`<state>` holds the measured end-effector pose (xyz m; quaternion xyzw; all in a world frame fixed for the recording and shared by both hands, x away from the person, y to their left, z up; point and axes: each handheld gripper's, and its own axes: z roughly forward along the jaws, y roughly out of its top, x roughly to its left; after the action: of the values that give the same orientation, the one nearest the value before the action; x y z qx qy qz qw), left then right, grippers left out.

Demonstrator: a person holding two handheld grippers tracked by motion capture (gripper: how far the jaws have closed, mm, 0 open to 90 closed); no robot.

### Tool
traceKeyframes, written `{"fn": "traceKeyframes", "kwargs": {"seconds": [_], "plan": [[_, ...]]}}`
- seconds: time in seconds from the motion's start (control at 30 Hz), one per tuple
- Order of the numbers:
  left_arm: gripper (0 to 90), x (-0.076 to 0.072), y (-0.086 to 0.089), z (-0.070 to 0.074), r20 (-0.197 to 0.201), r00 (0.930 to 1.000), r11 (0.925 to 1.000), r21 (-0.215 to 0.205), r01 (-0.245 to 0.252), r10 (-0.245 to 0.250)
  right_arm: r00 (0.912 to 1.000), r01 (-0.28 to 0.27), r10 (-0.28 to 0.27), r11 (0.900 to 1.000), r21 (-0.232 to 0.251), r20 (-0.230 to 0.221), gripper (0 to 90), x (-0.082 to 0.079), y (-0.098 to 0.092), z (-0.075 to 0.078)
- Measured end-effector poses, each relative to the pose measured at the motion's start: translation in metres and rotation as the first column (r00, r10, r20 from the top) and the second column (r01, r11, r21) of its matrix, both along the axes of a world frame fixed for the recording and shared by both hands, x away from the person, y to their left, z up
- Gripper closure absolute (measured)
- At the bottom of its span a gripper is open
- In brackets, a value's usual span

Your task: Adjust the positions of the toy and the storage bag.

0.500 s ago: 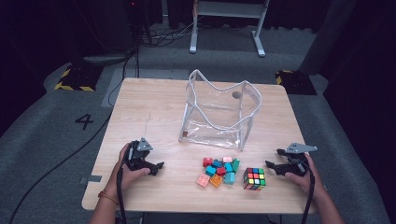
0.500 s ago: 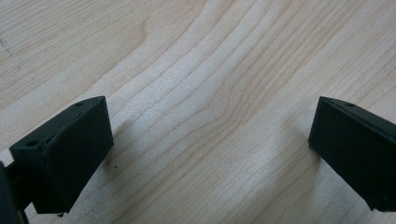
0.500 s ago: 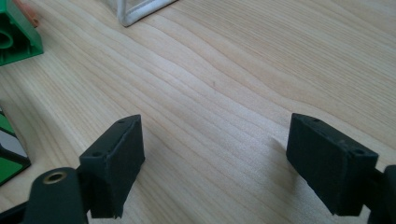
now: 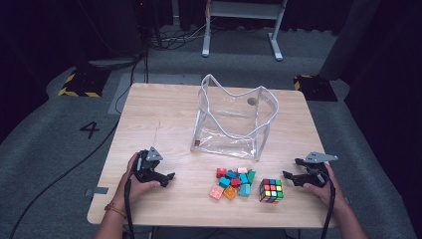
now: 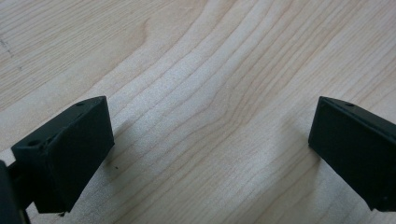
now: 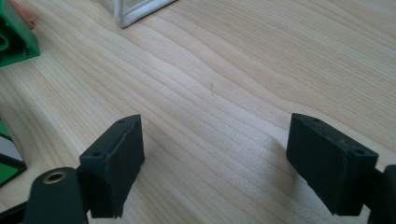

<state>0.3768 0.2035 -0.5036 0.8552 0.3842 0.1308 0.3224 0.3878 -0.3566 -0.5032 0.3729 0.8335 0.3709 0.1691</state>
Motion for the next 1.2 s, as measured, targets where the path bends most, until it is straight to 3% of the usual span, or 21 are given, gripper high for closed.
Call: {"fn": "traceKeyframes", "kwargs": {"seconds": [0.17, 0.2, 0.3, 0.33, 0.4, 0.43, 0.5, 0.53, 0.57, 0.6, 0.67, 0.7, 0.8, 0.83, 0.9, 1.03, 1.13, 1.2], "plan": [[0.4, 0.001, -0.005, 0.001, -0.007, 0.9996, 0.9996, 0.008, -0.027, 0.027, 0.9999, -0.009, 0.009, 1.0, -0.003, -0.007, 20.7, 0.002, -0.001, 0.001], [1.5, 0.005, -0.008, 0.002, 0.004, 0.9993, 0.9993, 0.01, -0.037, 0.037, 0.9998, -0.017, 0.017, 1.0, 0.003, 0.008, 28.1, 0.005, -0.003, 0.001], [21.0, 0.011, -0.015, 0.004, 0.019, 0.9976, 0.9976, -0.02, -0.066, 0.067, 0.9994, 0.013, -0.013, 1.0, 0.001, 0.034, 35.0, 0.008, -0.004, 0.002], [20.8, 0.013, -0.019, 0.003, 0.022, 0.9975, 0.9972, -0.033, -0.067, 0.067, 0.9991, 0.009, -0.009, 1.0, 0.001, 0.041, 35.7, 0.01, -0.003, 0.002], [21.4, 0.016, -0.024, 0.003, 0.03, 0.9994, 0.9991, -0.04, -0.017, 0.018, 0.9999, -0.005, 0.005, 1.0, 0.018, 0.014, 37.7, 0.014, -0.001, 0.004], [24.6, 0.017, -0.025, 0.003, 0.04, 0.9989, 0.9991, -0.036, -0.021, 0.023, 0.9999, -0.006, 0.006, 1.0, 0.016, 0.009, 39.6, 0.016, 0.002, 0.006], [25.8, 0.024, -0.029, 0.005, 0.032, 0.9993, 0.9978, -0.065, -0.015, 0.018, 0.9989, -0.016, 0.016, 1.0, 0.003, 0.044, 41.5, 0.018, 0.008, 0.01], [25.5, 0.027, -0.03, 0.006, 0.031, 0.9994, 0.9959, -0.089, -0.015, 0.018, 0.9981, -0.024, 0.023, 1.0, 0.019, 0.058, 42.2, 0.02, 0.011, 0.015], [25.6, 0.027, -0.03, 0.006, 0.031, 0.9994, 0.9959, -0.089, -0.015, 0.018, 0.9981, -0.024, 0.023, 1.0, 0.019, 0.058, 42.2, 0.02, 0.011, 0.015], [26.7, 0.033, -0.033, 0.01, 0.039, 0.9992, 0.9934, -0.114, -0.002, 0.006, 0.9966, -0.034, 0.03, 0.998, 0.058, 0.076, 44.8, 0.02, 0.018, 0.024], [28.2, 0.036, -0.037, 0.013, 0.041, 0.9991, 0.9927, -0.12, 0.013, -0.008, 0.994, -0.061, 0.053, 0.995, 0.083, 0.096, 45.5, 0.022, 0.023, 0.032], [29.7, 0.041, -0.045, 0.018, 0.07, 0.9974, 0.9932, -0.113, 0.027, -0.019, 0.992, -0.074, 0.064, 0.993, 0.091, 0.108, 46.8, 0.022, 0.029, 0.037], [33.5, 0.046, -0.054, 0.024, 0.106, 0.9939, 0.9899, -0.135, 0.045, -0.031, 0.9872, -0.108, 0.096, 0.99, 0.089, 0.127, 48.2, 0.023, 0.037, 0.043], [34.6, 0.049, -0.06, 0.028, 0.112, 0.9929, 0.9857, -0.159, 0.056, -0.038, 0.9804, -0.155, 0.142, 0.983, 0.095, 0.136, 50.2, 0.023, 0.047, 0.049], [35.4, 0.053, -0.065, 0.03, 0.122, 0.992, 0.9817, -0.182, 0.055, -0.033, 0.974, -0.192, 0.178, 0.977, 0.089, 0.14, 52.5, 0.023, 0.056, 0.052], [40.4, 0.06, -0.072, 0.034, 0.136, 0.9903, 0.9823, -0.179, 0.053, -0.029, 0.9632, -0.241, 0.23, 0.968, 0.068, 0.139, 54.6, 0.024, 0.073, 0.055], [45.3, 0.065, -0.077, 0.04, 0.136, 0.9905, 0.9718, -0.23, 0.051, -0.02, 0.9636, -0.232, 0.223, 0.971, 0.05, 0.148, 55.7, 0.026, 0.082, 0.057], [48.4, 0.068, -0.078, 0.042, 0.145, 0.9891, 0.9722, -0.226, 0.059, -0.026, 0.9666, -0.217, 0.206, 0.975, 0.056, 0.152, 57.4, 0.029, 0.085, 0.058]]}}
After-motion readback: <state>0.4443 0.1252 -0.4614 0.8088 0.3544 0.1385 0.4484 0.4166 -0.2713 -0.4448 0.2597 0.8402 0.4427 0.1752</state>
